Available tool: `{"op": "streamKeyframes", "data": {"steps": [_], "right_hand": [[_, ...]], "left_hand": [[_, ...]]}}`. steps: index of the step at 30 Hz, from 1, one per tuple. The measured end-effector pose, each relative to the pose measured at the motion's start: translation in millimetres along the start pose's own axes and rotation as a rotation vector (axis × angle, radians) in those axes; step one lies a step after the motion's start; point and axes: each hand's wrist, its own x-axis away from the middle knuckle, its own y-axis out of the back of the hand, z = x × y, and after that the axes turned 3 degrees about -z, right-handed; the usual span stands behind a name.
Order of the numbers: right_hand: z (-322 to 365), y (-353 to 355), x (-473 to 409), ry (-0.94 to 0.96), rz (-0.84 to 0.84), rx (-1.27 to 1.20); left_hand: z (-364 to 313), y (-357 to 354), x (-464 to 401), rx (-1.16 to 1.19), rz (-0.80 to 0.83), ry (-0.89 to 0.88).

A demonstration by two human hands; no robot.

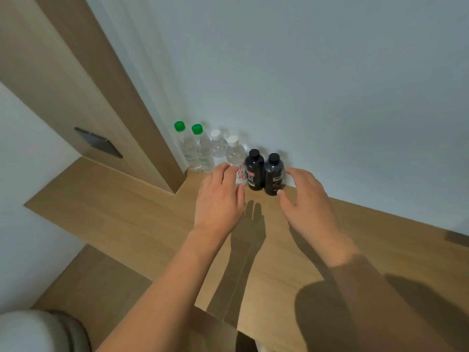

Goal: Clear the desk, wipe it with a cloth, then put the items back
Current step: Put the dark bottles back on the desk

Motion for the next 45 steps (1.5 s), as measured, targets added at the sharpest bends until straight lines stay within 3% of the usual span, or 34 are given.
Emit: {"op": "streamKeyframes", "data": {"steps": [4, 9, 19, 24, 33, 37, 45], "right_hand": [[11, 13, 44, -0.059, -0.042, 0.033], [11, 43, 120, -0.245, -0.094, 0.111], [-40, 120, 280, -0.590, -0.332, 0.140], [-86, 170, 378, -0.748, -0.461, 0.136], [-188, 278, 600, -1.037, -0.710, 0.153], [-217, 315, 678, -1.121, -0.897, 0.196], [-268, 372, 754, -1.256, -0.913, 0.165]], "left_hand": [[-6, 9, 17, 0.060, -0.015, -0.075], [-35, 7, 42, 0.186, 0.092, -0.224], [-184, 1, 113, 0.380, 0.257, -0.527], [-288, -2, 171, 0.415, 0.324, -0.694], [-541, -18, 341, 0.546, 0.491, -1.024], [-630, -11, 410, 0.627, 0.518, -1.169], [-748, -24, 471, 0.624, 0.607, -1.316]]}}
